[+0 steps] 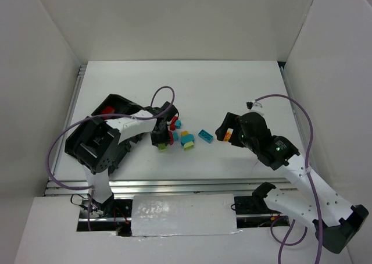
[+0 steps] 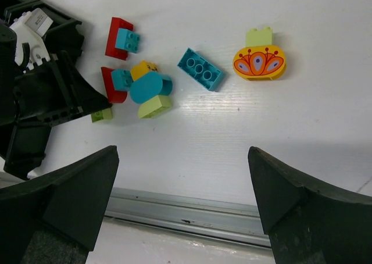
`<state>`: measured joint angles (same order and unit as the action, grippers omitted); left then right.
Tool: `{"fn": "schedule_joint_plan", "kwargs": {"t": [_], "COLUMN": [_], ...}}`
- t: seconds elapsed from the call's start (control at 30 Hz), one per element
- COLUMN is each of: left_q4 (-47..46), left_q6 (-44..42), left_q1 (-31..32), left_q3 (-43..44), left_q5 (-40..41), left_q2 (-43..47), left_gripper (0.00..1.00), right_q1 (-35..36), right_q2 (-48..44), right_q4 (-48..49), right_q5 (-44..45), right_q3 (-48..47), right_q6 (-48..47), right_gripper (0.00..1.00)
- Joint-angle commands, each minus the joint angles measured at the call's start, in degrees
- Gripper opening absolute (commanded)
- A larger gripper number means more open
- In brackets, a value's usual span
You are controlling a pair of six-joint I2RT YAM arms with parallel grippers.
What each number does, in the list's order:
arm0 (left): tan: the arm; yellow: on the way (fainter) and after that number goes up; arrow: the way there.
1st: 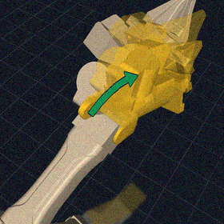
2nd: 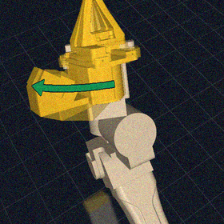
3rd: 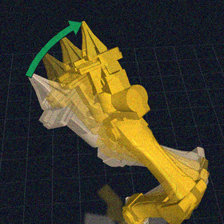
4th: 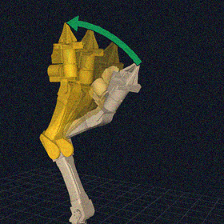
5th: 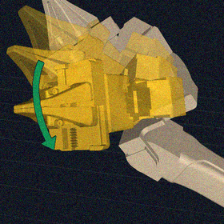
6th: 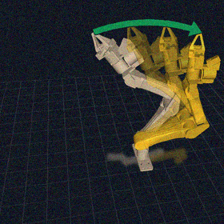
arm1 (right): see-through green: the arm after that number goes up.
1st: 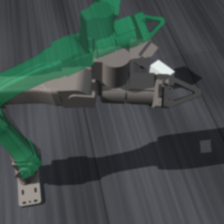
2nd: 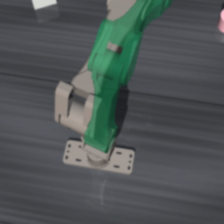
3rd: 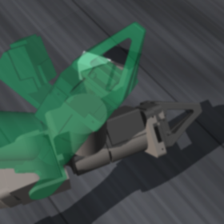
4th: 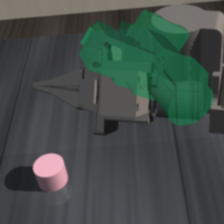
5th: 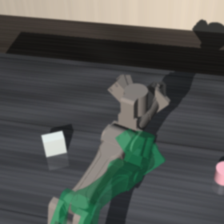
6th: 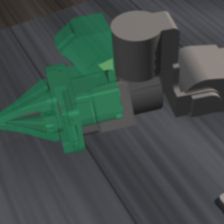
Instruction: Sort the legos into containers by color
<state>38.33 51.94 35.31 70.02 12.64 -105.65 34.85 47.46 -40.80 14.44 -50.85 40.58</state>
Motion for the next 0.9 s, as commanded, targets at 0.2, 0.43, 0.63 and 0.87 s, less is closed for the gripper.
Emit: {"fn": "schedule_joint_plan", "kwargs": {"t": [0.2,0.43,0.63,0.87], "left_q4": [4.03,18.96,28.73,24.00], "left_q6": [1.85,2.90,5.18,1.16], "left_q1": [0.99,-1.37,-16.92,-32.32], "left_q3": [-0.68,10.82,8.84,-2.33], "left_q5": [3.17,16.35,19.61,16.02], "left_q2": [10.96,26.18,34.44,42.89], "left_gripper": [0.00,0.00,0.00,0.09], "right_q1": [-1.71,-2.24,-2.07,-2.33], "right_q2": [1.67,3.78,5.53,8.95], "right_q4": [2.91,5.37,8.27,11.26], "right_q5": [-2.83,-6.87,-9.42,-13.02], "right_q3": [-1.27,-1.09,-1.09,-1.27], "right_q6": [-3.57,-4.37,-4.89,-5.25], "right_gripper": [1.00,1.00,1.00,1.00]}}
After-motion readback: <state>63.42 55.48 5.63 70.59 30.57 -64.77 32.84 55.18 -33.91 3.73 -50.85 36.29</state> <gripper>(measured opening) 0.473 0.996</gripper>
